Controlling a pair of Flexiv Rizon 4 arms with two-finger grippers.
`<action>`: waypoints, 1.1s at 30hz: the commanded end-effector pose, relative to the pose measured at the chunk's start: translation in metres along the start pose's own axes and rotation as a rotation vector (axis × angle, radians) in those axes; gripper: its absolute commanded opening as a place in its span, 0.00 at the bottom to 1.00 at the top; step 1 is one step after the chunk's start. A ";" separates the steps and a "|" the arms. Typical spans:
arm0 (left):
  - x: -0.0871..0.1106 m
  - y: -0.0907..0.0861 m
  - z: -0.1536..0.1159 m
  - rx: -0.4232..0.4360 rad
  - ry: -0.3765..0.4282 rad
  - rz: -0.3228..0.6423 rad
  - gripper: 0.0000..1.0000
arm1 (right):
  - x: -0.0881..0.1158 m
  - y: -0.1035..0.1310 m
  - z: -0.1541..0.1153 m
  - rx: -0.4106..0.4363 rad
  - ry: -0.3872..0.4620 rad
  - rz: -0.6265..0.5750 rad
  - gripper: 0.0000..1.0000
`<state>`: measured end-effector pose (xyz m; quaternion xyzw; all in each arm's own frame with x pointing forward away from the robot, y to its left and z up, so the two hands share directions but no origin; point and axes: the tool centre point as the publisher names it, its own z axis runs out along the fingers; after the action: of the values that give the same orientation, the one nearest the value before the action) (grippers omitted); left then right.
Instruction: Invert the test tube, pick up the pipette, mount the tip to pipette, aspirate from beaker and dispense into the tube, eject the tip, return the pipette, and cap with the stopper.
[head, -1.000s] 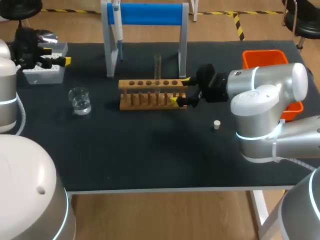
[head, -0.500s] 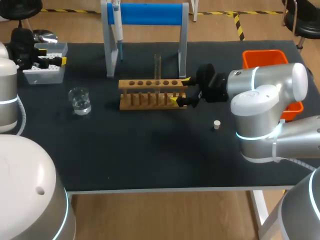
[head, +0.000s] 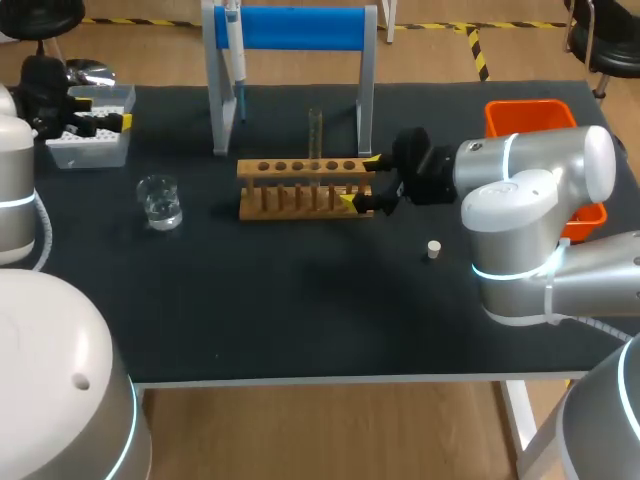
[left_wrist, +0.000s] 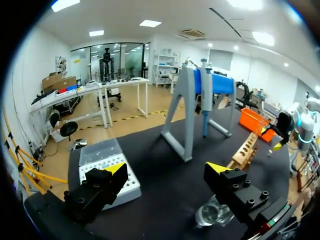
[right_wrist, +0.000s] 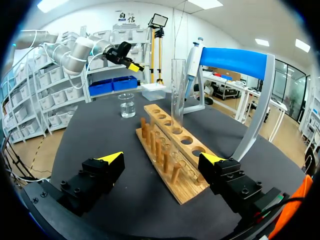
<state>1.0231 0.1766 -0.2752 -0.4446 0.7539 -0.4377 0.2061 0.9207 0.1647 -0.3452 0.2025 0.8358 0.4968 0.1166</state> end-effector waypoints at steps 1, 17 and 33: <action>-0.015 0.004 0.002 -0.021 -0.021 -0.002 1.00 | 0.000 0.000 0.000 0.000 -0.001 0.000 1.00; -0.069 0.024 -0.008 -0.087 -0.198 -0.054 1.00 | 0.000 0.000 0.000 0.000 -0.001 0.000 1.00; -0.094 0.027 0.015 -0.111 -0.288 -0.112 1.00 | 0.000 0.000 0.000 0.000 -0.001 0.000 1.00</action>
<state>1.0560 0.2594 -0.3073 -0.5510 0.7139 -0.3443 0.2610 0.9207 0.1649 -0.3451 0.2024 0.8358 0.4969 0.1166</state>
